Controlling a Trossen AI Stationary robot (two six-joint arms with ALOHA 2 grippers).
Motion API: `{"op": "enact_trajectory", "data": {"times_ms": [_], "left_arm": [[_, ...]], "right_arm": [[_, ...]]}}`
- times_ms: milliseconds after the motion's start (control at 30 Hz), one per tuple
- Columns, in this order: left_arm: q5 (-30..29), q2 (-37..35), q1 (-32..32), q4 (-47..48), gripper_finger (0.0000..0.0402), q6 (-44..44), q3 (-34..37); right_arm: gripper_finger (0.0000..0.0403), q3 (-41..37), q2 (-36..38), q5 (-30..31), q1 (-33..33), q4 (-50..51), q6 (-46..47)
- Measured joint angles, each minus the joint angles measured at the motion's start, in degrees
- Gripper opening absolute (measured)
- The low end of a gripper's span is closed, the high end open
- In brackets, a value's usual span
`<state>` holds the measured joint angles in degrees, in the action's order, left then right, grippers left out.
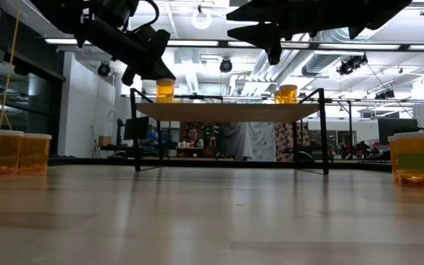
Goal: Pick and place medicine bottles onto shelf by color
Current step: Put the yellow pill bottle on the shelf
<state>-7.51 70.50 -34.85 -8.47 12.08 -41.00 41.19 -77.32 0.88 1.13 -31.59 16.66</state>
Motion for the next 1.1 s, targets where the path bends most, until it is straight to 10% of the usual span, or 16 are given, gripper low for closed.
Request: {"op": "enact_trajectory", "data": {"times_ms": [733,1100], "left_arm": [[-8.4,0.0,-0.4,-0.3,0.0000,-2.7,-1.8],[-3.2,2.0,-3.6,-0.6,0.0000,-1.2,-2.0]], "right_arm": [[0.0152,0.0,0.0,0.0,0.0,0.0,0.0],[0.0152,0.0,0.0,0.0,0.0,-0.9,-0.1]]}}
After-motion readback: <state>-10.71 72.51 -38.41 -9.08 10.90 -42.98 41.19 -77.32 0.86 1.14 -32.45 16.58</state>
